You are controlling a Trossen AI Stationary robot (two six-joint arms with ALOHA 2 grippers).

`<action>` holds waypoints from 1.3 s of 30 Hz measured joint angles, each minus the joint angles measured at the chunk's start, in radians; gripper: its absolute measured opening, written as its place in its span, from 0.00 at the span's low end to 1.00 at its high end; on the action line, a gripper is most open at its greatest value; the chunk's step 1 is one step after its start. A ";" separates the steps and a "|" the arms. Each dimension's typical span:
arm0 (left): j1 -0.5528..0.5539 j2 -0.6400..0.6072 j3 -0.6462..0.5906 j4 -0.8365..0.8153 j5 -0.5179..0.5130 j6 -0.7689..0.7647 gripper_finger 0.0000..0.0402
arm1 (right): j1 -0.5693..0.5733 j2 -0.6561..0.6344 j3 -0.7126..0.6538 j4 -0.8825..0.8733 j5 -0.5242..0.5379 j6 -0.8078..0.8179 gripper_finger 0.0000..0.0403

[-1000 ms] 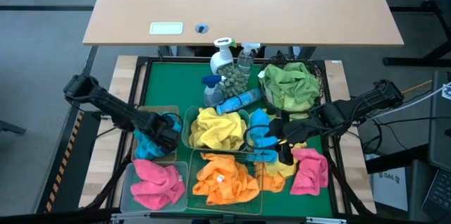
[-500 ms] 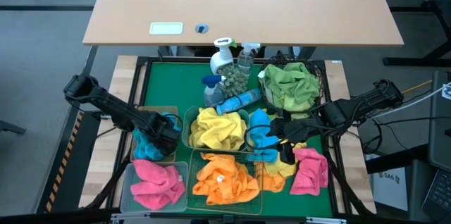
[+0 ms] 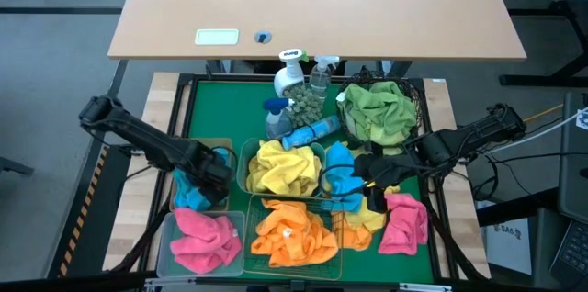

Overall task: Sort microfiber towel by color & place in baskets
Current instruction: Put the blue microfiber towel into the orange bin, then put the pink microfiber towel into the transparent bin

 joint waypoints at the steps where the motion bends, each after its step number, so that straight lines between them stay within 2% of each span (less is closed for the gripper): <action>1: 0.000 -0.008 0.022 -0.013 0.000 0.004 0.29 | 0.000 0.000 0.000 -0.006 0.000 0.000 0.51; 12: -0.009 -0.061 0.207 -0.037 -0.043 0.011 0.29 | 0.008 0.000 -0.001 -0.162 -0.001 0.010 0.51; 16: -0.033 -0.061 0.238 -0.013 -0.085 0.011 0.29 | 0.064 0.000 -0.002 -0.195 0.000 0.081 0.51; 20: -0.068 -0.061 0.241 0.038 -0.094 0.004 0.29 | 0.172 0.000 -0.026 -0.191 0.003 0.158 0.51; 27: -0.134 -0.061 0.241 0.079 -0.097 -0.002 0.29 | 0.371 0.001 -0.166 -0.192 0.029 0.433 0.51; 30: -0.152 -0.061 0.241 0.076 -0.059 -0.005 0.29 | 0.439 0.001 -0.231 -0.191 0.028 0.559 0.51; 33: -0.165 -0.061 0.242 0.050 -0.018 -0.013 0.29 | 0.487 0.001 -0.284 -0.189 0.013 0.660 0.51; 39: -0.199 -0.080 0.242 -0.031 0.022 -0.132 0.29 | 0.540 0.001 -0.358 -0.168 -0.053 0.813 0.51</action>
